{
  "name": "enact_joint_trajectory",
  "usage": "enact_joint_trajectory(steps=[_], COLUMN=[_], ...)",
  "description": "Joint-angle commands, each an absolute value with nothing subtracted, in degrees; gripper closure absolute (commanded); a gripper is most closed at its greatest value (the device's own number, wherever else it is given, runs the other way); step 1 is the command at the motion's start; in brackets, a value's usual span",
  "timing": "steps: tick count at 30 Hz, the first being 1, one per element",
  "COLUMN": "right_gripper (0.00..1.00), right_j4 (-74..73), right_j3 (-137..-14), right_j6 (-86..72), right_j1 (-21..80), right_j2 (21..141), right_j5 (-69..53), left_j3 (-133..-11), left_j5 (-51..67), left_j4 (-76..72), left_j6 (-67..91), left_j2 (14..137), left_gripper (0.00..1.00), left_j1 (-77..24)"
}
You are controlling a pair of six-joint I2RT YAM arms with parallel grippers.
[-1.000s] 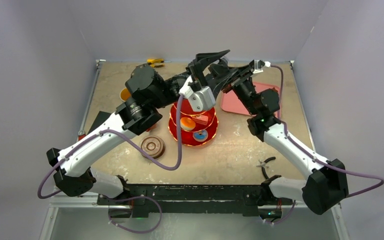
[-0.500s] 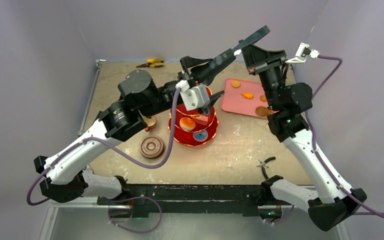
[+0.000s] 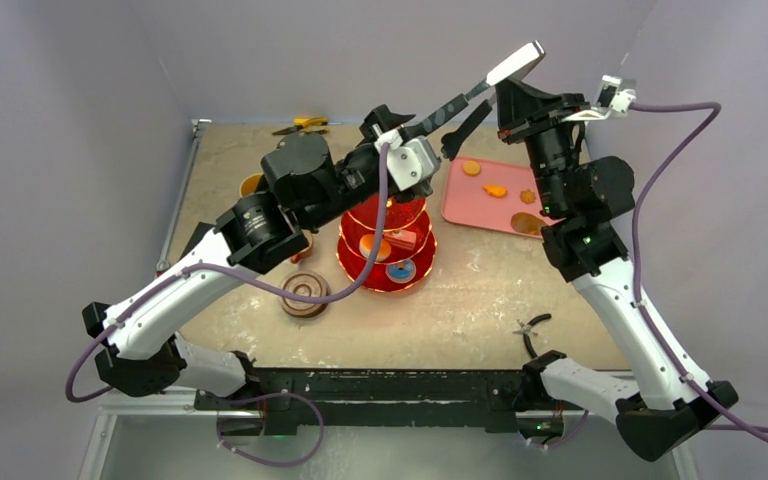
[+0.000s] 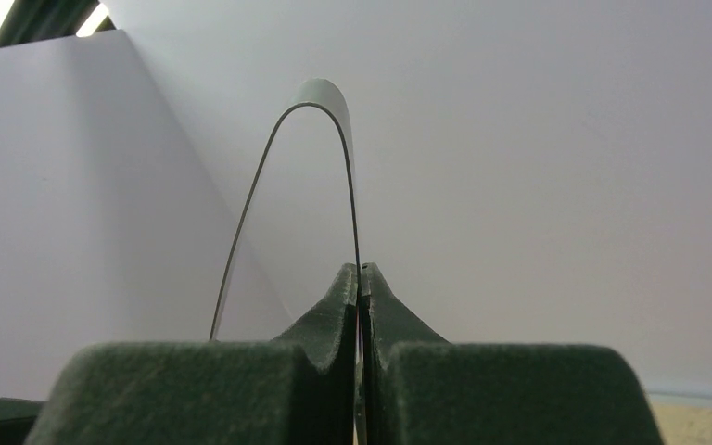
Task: Serve the afternoon tea
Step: Adjust the clamp.
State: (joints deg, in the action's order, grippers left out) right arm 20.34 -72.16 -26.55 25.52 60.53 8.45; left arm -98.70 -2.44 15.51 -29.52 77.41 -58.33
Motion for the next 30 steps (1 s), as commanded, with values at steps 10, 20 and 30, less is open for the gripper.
enact_joint_trajectory(steps=[10, 20, 30], right_gripper=[1.00, 1.00, 0.83], right_j4=[20.73, 19.54, 17.20], right_j3=[-76.61, -77.86, -79.35], right_j6=[-14.55, -9.50, -12.91], right_j1=[26.24, 26.32, 26.35], right_j2=[60.20, 60.64, 60.84], right_j5=[3.88, -1.03, -5.96], left_j3=[-102.82, -102.48, -101.08], left_j5=[-8.93, -6.74, -7.30], left_j4=[12.74, 12.63, 10.50], left_j6=[-30.31, -30.32, -30.19], left_j2=[81.93, 81.32, 81.13], left_gripper=[0.61, 0.55, 1.00], left_j1=[-58.62, -58.62, -58.62])
